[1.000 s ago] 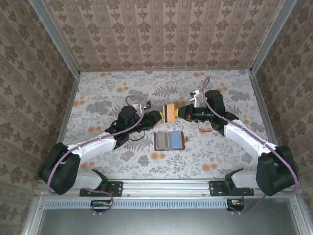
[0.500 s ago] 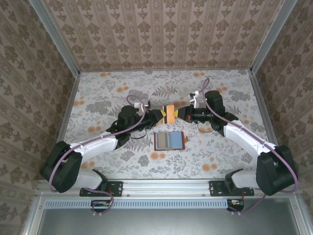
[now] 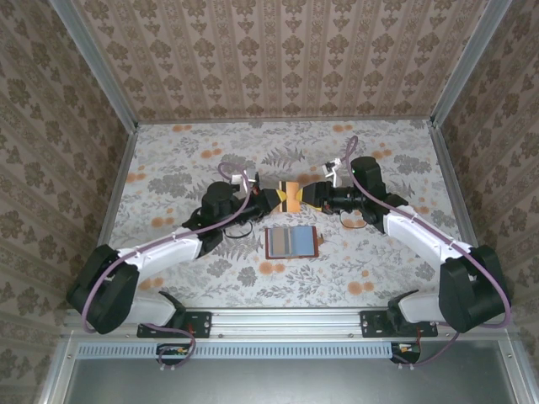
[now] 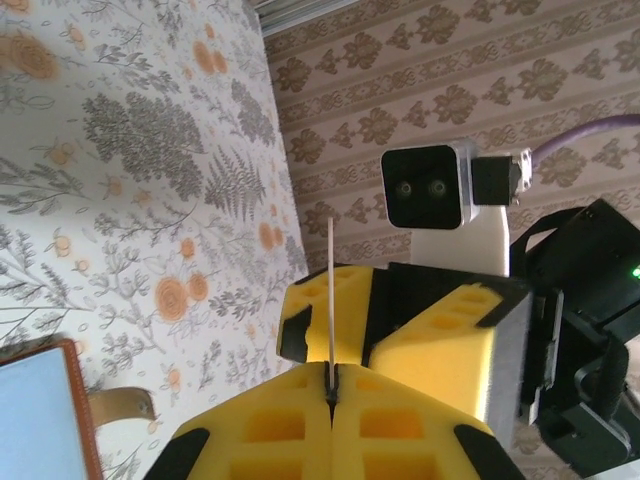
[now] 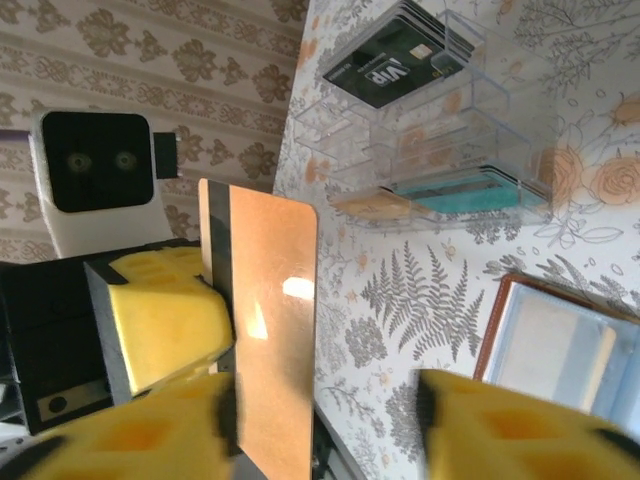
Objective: Take the credit cards out of the card holder
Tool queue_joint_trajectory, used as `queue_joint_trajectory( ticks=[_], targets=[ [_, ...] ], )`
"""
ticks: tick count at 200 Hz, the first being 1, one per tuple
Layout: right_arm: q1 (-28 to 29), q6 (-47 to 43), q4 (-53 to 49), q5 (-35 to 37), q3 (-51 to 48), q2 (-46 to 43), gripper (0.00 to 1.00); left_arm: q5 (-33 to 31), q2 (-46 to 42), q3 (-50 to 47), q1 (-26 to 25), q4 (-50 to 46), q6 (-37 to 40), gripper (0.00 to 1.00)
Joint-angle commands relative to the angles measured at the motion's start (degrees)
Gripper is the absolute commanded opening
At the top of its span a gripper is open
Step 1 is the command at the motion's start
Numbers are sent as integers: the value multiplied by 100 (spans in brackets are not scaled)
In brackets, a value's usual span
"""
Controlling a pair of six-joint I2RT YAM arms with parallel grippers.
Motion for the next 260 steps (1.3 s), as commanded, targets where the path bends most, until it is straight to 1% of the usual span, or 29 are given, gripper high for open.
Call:
queue_joint_trajectory(
  ticks=[1, 17, 34, 42, 51, 78, 98, 122, 137, 142, 149, 156, 164, 181, 217, 242, 260],
  targets=[
    [-25, -212, -300, 179, -6, -44, 69, -59, -381, 133, 32, -964, 598, 0],
    [-21, -319, -514, 400, -4, -129, 85, -253, -655, 372, 47, -2065, 1178, 0],
    [-25, -432, -709, 612, -7, -269, 99, -695, -929, 779, 31, -3515, 2008, 0],
    [-24, -466, -771, 698, -11, -322, 100, -976, -1024, 994, 13, -4324, 2398, 0],
    [-20, -515, -840, 783, -17, -379, 100, -1234, -1127, 1175, -2, -4923, 2753, 0],
    [-16, -617, -960, 951, -42, -553, 100, -1908, -1465, 1364, -7, -5940, 3686, 0],
    [-16, -681, -1002, 1010, -64, -684, 100, -2348, -1799, 1269, -29, -6206, 4537, 0],
    [-14, -728, -986, 1054, -125, -842, 100, -2317, -2222, 1229, -92, -6364, 5867, 0],
    [-14, -723, -944, 1073, -188, -913, 100, -2381, -2371, 1334, -165, -6642, 6583, 1],
    [-19, -722, -946, 1079, -205, -934, 100, -2408, -2370, 1403, -159, -6818, 6721, 3],
    [-16, -725, -933, 1094, -237, -962, 100, -2409, -2348, 1426, -141, -6987, 6968, 0],
    [-14, -729, -924, 1111, -267, -979, 100, -2312, -2350, 1412, -97, -7079, 7332, 0],
    [-19, -714, -873, 1120, -307, -997, 100, -2335, -2354, 1419, -87, -7151, 7537, 0],
    [-13, -694, -824, 1115, -352, -1001, 100, -2641, -2346, 1446, -95, -7222, 7954, 0],
    [-16, -705, -849, 1135, -362, -1032, 100, -3109, -2195, 1420, -86, -7523, 9408, 0],
    [-17, -729, -900, 1155, -358, -1033, 100, -3128, -2174, 1164, -48, -7401, 10393, 0],
    [-12, -755, -942, 1188, -339, -1033, 100, -3131, -2163, 976, 94, -7131, 10874, 0]
  ],
)
